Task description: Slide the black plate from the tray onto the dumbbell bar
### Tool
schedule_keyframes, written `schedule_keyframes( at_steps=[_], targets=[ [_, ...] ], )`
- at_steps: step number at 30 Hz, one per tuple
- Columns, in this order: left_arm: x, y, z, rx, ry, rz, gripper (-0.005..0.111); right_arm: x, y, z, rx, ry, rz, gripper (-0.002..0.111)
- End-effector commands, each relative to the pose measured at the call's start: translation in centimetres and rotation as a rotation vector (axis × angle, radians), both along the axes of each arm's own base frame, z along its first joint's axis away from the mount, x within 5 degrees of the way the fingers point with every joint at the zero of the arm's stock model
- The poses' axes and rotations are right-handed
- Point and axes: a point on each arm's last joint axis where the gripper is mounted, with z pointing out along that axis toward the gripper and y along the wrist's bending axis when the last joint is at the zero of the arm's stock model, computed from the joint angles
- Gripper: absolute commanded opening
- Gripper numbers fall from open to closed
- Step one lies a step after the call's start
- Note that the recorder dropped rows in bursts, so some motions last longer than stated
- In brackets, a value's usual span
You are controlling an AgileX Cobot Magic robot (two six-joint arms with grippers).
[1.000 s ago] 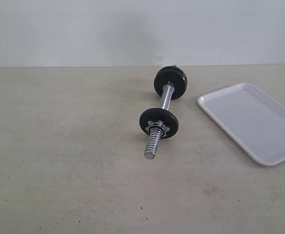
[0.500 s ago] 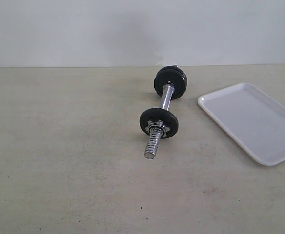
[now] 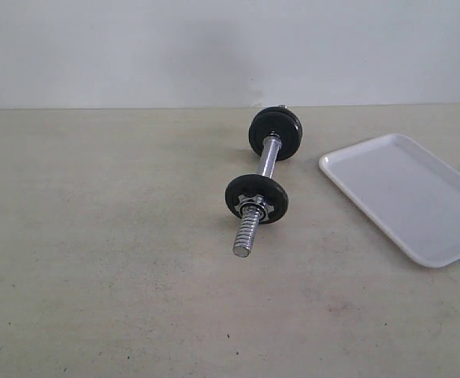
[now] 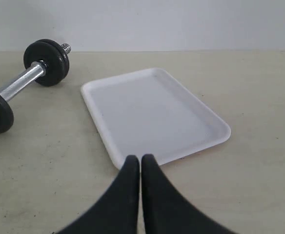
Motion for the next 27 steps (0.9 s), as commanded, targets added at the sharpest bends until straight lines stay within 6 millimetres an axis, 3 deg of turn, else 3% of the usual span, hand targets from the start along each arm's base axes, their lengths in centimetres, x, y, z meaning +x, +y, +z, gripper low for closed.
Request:
schedule_keyframes(
  at_steps=[1, 27],
  targets=[
    [-0.01, -0.05, -0.05, 0.009, -0.002, -0.012, 0.004, -0.02, -0.03, 0.09, -0.005, -0.011, -0.004, 0.000],
    [-0.02, -0.26, -0.04, 0.009, -0.003, -0.050, 0.004, -0.02, -0.03, 0.09, -0.005, -0.011, -0.004, 0.000]
  ],
)
